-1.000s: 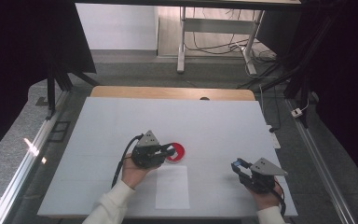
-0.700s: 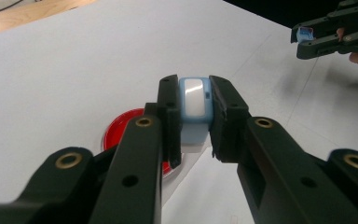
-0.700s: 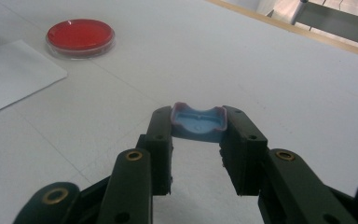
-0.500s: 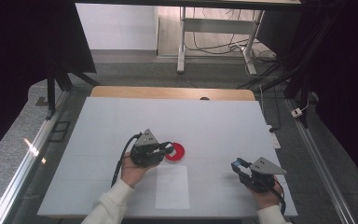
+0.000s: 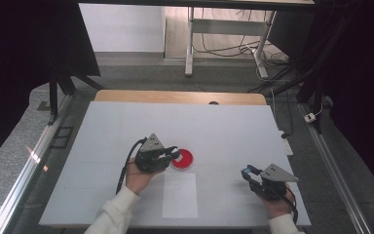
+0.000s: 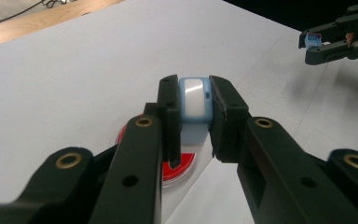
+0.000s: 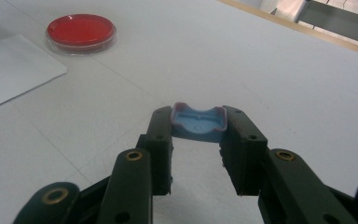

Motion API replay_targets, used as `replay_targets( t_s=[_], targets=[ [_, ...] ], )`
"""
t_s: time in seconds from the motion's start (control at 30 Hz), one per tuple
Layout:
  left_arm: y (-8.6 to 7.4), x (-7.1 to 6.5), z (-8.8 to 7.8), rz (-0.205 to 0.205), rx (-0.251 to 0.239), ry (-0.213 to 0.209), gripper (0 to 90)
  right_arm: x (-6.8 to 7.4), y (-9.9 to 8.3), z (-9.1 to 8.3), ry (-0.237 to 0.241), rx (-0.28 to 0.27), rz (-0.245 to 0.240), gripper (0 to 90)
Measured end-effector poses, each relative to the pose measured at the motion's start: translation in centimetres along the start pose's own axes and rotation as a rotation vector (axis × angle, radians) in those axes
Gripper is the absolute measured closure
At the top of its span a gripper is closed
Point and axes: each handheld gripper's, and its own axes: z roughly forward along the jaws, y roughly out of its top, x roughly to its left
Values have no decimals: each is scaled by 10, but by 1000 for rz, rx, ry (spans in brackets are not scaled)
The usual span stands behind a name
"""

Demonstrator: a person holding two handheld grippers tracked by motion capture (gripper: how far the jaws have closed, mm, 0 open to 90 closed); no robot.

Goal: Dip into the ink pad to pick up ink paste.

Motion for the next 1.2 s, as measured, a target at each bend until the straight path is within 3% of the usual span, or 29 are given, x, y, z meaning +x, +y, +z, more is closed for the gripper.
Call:
replay_targets(
  t_s=[0.57,0.9,1.07,1.2],
  targets=[
    [6,10,8,21,27,27,750,0,0,1,-8,4,4,644],
    [23,14,25,78,61,32,750,1,0,3,-9,5,5,644],
    [23,20,34,73,77,21,750,1,0,2,-15,10,3,644],
    [19,24,38,47,77,5,750,2,-1,3,-11,5,4,644]
  ],
)
